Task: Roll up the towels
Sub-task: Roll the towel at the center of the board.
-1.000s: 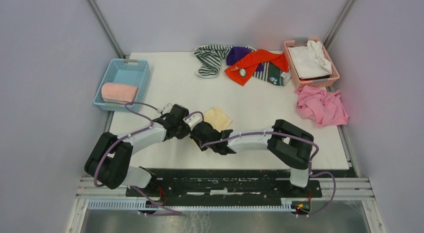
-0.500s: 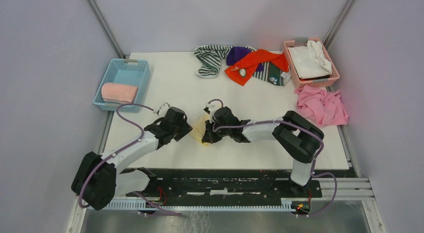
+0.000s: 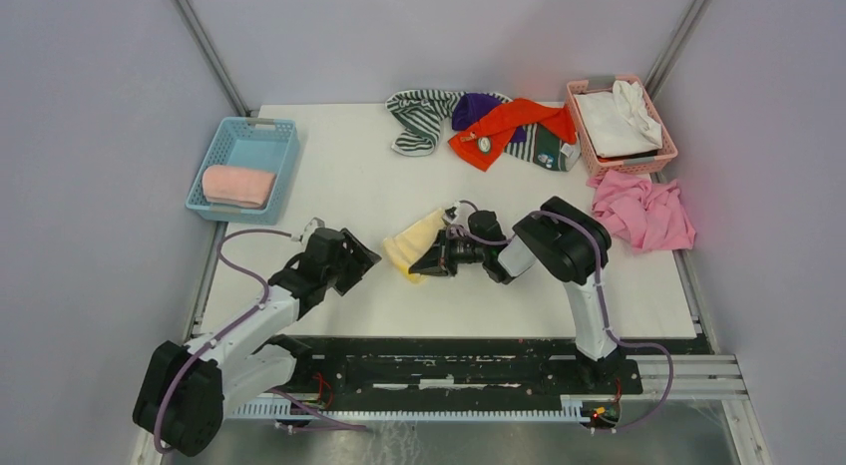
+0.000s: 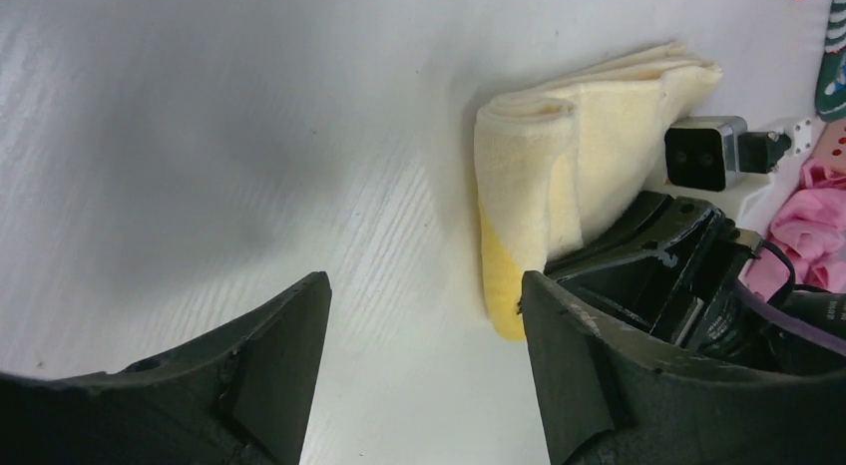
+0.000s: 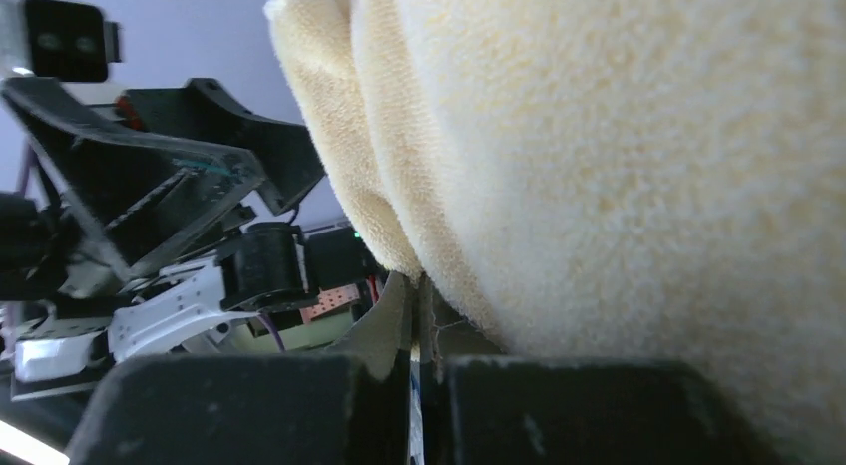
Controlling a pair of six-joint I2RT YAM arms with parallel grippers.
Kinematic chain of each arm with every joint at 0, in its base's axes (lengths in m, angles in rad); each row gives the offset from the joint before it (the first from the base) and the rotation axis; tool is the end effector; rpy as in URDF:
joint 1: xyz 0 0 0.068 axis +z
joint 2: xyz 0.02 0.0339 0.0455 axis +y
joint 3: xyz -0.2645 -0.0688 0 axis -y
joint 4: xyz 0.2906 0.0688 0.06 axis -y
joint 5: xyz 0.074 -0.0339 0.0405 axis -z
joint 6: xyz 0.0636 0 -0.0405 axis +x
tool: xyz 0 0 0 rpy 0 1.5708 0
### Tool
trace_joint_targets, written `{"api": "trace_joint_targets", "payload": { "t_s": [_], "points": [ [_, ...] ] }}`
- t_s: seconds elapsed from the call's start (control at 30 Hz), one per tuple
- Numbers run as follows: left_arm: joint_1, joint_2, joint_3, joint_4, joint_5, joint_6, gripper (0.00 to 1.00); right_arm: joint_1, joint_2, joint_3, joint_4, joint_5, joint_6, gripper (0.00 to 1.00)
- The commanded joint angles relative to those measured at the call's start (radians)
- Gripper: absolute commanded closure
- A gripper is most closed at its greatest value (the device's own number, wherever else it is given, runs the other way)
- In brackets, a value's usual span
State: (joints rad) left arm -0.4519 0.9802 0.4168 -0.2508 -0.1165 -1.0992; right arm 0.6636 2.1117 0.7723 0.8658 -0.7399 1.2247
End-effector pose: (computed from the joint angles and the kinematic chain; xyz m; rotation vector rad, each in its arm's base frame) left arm 0.2233 -0.1002 0.1290 -0.8368 2.3153 -0.5824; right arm 0.2800 0.2733 0.0160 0.1201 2.5095 1.7662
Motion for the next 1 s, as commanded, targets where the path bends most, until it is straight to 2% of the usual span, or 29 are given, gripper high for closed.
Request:
{"api": "trace_joint_targets", "payload": {
  "t_s": [0.0,0.1,0.27,0.47,0.63,0.77,0.97],
  "points": [
    [0.037,0.017,-0.029,0.182,0.135,-0.019,0.23,-0.050,0.103,-0.039,0.339,-0.067,0.294,0.99],
    [0.046,0.064,-0.032,0.241,0.169,-0.013,0.22,-0.067,0.111,-0.049,0.303,-0.074,0.279,0.99],
    [0.064,0.173,0.003,0.316,0.201,0.000,0.22,-0.077,0.063,-0.051,0.089,-0.073,0.161,0.99],
    [0.082,0.335,0.056,0.428,0.229,-0.006,0.24,-0.080,0.078,-0.054,0.062,-0.075,0.144,0.99],
    [0.087,0.450,0.081,0.507,0.251,-0.013,0.32,-0.080,0.087,-0.056,0.057,-0.075,0.136,0.99],
    [0.087,0.513,0.091,0.509,0.246,-0.017,0.41,-0.080,0.082,-0.057,0.045,-0.075,0.126,0.99],
    [0.087,0.580,0.081,0.527,0.214,-0.006,0.57,-0.080,0.035,-0.053,-0.072,-0.061,0.049,0.99]
  ]
}}
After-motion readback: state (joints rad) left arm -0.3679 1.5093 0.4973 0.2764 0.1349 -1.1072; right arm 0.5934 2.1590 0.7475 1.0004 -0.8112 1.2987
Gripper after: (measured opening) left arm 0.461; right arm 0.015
